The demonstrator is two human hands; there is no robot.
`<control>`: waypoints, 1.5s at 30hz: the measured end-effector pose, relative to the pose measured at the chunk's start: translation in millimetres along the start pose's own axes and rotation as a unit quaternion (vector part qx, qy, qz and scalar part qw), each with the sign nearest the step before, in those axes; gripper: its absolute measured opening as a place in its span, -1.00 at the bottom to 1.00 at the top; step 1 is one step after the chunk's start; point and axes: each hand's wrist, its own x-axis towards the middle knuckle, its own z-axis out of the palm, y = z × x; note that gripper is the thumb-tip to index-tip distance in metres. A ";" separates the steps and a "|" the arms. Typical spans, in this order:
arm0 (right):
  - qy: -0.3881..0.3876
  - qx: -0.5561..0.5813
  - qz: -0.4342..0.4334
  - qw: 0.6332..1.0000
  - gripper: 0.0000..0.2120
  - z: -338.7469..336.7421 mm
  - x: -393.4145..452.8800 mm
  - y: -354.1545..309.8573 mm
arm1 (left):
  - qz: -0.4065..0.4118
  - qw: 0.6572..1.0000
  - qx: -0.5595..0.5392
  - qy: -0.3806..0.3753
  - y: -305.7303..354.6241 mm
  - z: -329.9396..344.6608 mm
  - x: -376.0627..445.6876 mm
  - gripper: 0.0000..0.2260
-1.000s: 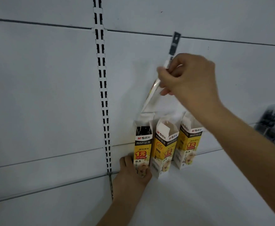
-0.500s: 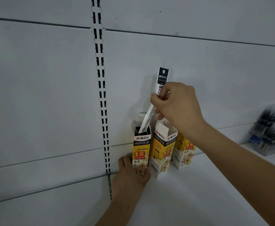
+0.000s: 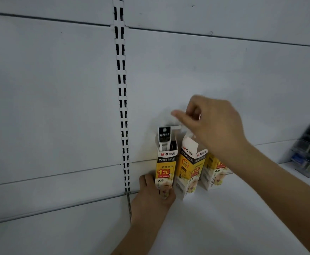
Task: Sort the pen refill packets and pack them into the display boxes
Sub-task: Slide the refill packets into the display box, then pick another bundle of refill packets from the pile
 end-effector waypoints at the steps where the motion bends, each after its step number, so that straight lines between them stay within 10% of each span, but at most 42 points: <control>1: 0.030 0.015 -0.042 0.999 -0.68 -2.4 2.8 3.7 | 0.001 1.000 -0.001 0.000 -0.1 0.0 0.2 -0.53; 7: -0.114 0.077 -0.218 0.966 -0.74 27.6 -3.3 8.2 | 0.010 1.000 0.011 0.016 -2.9 2.6 0.8 -0.51; 18: -0.298 -0.012 -0.192 0.935 -0.77 26.0 -7.3 1.5 | 0.014 1.000 0.015 0.012 -5.9 6.4 1.1 -0.48; 24: -0.095 0.051 -0.156 0.982 -0.79 5.0 -7.6 -16.0 | 0.008 1.000 -0.002 -0.016 -6.0 2.0 3.3 -0.50; 30: -0.048 0.329 -0.196 0.923 -0.66 26.1 -21.1 -79.9 | 0.033 0.991 0.023 -0.125 -12.0 -25.0 -5.1 -0.38; 38: -0.133 0.546 -0.205 0.801 -0.53 95.5 -66.7 -198.6 | -0.089 0.972 0.193 0.103 -117.0 -140.6 -106.5 -0.55; 45: -0.305 0.450 -0.232 0.806 -0.66 159.2 -114.8 -319.5 | -0.257 0.874 0.273 0.310 -194.8 -245.9 -198.6 -0.75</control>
